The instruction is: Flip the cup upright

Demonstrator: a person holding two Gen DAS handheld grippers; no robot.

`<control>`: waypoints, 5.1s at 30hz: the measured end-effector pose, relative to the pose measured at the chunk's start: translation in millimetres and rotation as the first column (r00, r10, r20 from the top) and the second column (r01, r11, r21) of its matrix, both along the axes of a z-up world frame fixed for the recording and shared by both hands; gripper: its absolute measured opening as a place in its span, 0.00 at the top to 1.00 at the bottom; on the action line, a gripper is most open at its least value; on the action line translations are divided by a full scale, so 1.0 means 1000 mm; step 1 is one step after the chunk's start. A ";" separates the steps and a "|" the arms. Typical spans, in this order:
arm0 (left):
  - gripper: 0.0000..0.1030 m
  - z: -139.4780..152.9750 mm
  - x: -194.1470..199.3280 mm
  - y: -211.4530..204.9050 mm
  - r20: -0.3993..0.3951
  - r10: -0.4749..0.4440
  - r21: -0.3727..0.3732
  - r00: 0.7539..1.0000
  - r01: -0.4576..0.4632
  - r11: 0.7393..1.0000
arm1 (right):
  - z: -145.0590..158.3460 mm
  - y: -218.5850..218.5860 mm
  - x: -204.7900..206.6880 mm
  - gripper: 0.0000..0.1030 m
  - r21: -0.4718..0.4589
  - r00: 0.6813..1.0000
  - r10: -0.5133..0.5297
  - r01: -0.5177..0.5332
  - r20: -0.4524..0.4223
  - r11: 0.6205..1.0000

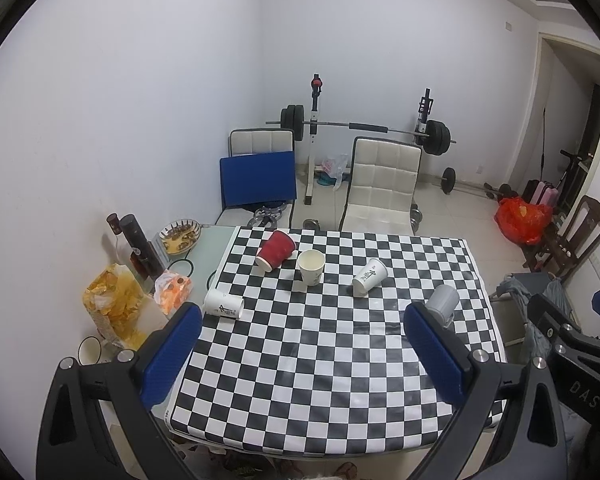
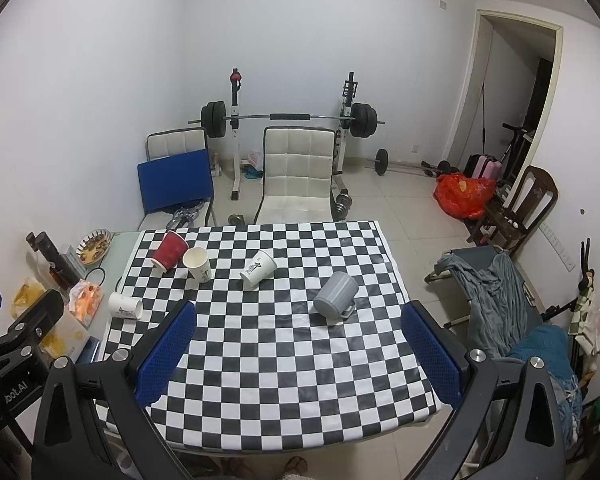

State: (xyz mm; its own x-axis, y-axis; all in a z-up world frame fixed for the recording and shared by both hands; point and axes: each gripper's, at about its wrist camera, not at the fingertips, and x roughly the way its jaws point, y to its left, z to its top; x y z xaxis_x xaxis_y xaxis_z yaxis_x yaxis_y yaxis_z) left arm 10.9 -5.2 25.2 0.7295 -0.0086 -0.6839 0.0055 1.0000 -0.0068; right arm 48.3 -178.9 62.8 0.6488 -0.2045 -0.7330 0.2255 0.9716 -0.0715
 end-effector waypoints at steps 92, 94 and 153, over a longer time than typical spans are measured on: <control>0.00 -0.384 0.356 -0.010 -0.201 -0.159 0.018 0.967 0.165 0.986 | -0.424 0.007 0.365 0.00 0.109 0.847 0.091 -0.039 -0.523 0.993; 0.01 -0.389 0.361 -0.011 -0.193 -0.168 0.011 0.967 0.173 0.985 | -0.429 0.005 0.366 0.00 0.106 0.844 0.089 -0.038 -0.528 0.994; 0.41 -0.424 0.174 -0.142 -0.796 -0.335 -0.256 0.505 0.221 0.941 | -0.428 -0.115 0.110 0.00 0.182 0.659 0.047 0.137 -0.751 0.974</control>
State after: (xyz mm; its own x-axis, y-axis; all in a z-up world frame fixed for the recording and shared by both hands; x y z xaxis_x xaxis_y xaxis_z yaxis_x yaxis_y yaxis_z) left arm 184.9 -146.7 -398.7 -0.2047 -0.2207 -0.9536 0.2180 0.9395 -0.2642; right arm 158.4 -294.0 -365.6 -0.1427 -0.0051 -0.9897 0.2291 0.9727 -0.0380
